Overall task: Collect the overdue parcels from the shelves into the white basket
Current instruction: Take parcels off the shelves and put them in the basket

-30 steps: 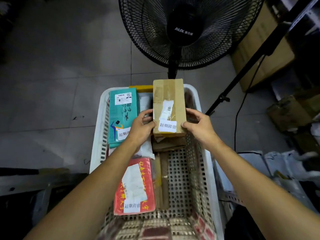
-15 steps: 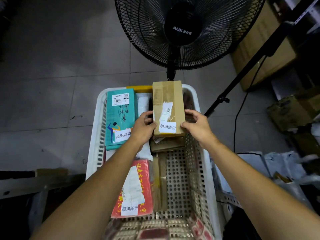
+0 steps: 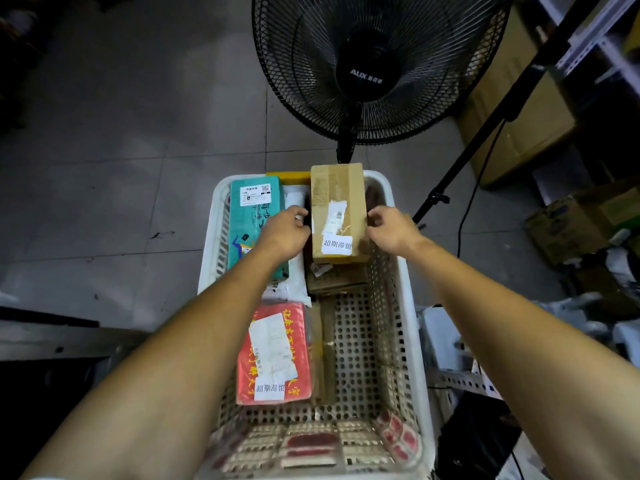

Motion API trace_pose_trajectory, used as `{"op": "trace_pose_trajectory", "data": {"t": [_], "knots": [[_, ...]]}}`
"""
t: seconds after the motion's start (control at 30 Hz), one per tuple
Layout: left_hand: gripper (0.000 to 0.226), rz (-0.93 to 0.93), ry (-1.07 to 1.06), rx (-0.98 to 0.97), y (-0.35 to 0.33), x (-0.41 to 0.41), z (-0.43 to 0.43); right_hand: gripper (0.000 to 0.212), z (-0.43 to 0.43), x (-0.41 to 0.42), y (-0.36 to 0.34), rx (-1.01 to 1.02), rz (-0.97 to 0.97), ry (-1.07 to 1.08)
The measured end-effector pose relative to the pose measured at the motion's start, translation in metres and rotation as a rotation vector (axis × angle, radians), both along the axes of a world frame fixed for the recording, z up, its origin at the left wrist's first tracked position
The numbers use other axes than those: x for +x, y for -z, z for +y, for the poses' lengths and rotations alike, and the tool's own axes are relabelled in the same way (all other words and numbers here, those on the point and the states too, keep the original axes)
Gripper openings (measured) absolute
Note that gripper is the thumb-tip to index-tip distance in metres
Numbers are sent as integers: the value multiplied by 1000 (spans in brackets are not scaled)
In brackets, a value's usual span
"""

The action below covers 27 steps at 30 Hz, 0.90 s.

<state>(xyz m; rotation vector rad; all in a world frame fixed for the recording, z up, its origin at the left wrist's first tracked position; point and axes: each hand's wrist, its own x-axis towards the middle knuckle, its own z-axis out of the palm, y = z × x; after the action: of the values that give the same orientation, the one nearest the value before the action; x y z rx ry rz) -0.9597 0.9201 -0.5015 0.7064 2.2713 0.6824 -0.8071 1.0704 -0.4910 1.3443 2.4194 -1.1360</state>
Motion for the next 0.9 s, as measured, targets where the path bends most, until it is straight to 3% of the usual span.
{"op": "trace_pose_trajectory", "data": {"t": [0.3, 0.6, 0.8, 0.9], "knots": [[45, 244, 236, -245, -83, 5, -71, 50, -76, 16, -95, 101, -151, -213], [44, 273, 161, -212, -160, 59, -168, 52, -160, 58, -182, 192, -161, -323], [32, 306, 0, -230, -207, 103, -240, 39, -208, 78, -222, 256, -113, -525], [35, 307, -143, -253, -227, 128, -283, 44, -230, 79, -231, 274, -99, -650]]}}
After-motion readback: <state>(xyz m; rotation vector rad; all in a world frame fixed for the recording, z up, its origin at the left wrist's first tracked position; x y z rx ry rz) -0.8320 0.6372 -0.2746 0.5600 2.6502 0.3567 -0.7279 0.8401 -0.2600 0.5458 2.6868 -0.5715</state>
